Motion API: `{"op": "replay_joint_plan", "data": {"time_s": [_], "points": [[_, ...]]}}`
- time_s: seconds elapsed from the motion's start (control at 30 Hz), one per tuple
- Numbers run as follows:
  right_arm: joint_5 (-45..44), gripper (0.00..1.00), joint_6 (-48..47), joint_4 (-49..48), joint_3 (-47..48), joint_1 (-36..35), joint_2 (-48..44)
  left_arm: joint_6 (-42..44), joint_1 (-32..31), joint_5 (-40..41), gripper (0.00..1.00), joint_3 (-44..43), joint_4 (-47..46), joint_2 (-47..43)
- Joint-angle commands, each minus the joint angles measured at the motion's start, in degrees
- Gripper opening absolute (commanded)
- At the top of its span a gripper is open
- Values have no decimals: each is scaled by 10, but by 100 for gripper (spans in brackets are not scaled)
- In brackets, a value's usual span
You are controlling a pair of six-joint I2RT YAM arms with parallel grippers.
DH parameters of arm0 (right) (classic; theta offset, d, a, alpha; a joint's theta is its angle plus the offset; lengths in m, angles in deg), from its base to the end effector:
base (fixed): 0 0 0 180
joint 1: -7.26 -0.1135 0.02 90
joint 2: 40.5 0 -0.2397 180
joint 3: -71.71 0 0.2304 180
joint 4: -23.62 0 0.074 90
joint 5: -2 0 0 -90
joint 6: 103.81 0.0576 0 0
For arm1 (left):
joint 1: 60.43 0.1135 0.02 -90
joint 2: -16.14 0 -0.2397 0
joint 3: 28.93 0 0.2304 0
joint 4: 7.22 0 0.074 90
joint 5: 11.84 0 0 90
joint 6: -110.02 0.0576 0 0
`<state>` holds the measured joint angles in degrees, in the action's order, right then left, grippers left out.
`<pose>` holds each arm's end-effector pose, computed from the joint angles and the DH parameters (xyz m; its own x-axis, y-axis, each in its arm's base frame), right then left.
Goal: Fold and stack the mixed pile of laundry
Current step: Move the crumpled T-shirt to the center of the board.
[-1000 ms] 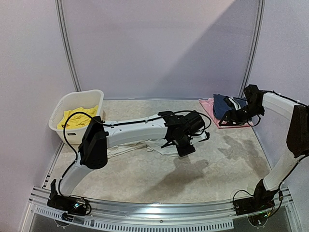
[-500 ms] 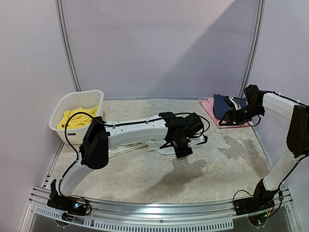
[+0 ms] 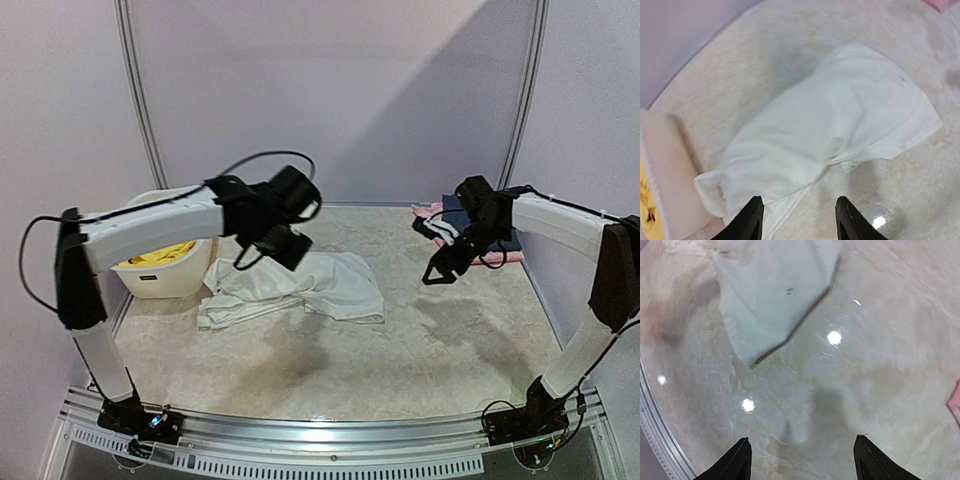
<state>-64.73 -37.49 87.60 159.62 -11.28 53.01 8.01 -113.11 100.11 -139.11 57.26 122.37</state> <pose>0.2850 0.1196 0.2113 -0.6439 -0.6051 -0.4682 -0.7440 0.6378 0.1989 0.2472 -0.2888 0.2486 -0.6466 0.5298 -0.5489 0.5026 0.8371 0.2159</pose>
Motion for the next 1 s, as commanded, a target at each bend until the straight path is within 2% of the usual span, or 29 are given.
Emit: {"op": "replay_joint_plan", "data": {"time_s": [0.0, 0.13, 0.33, 0.63, 0.73, 0.87, 0.9, 0.97], "points": [[-126, 72, -68, -4, 35, -134, 46, -113, 19, 79, 50, 91, 18, -113], [-167, 70, -89, -20, 83, -205, 103, -152, 30, 95, 50, 155, 29, -198], [-197, 64, -116, -2, 156, -260, 199, -186, 59, 91, 50, 232, 20, -295], [-259, 54, -124, 3, 165, -275, 257, -174, 83, 93, 51, 275, 27, -345], [-277, 42, -123, 2, 156, -276, 260, -168, 89, 90, 51, 285, 18, -345], [-294, 4, -105, 2, 134, -276, 254, -165, 94, 78, 51, 296, 1, -337], [-291, 1, -97, -2, 118, -275, 242, -164, 94, 75, 51, 298, -1, -335], [-275, 0, -84, -4, 74, -269, 200, -163, 94, 72, 51, 302, -3, -331]]}}
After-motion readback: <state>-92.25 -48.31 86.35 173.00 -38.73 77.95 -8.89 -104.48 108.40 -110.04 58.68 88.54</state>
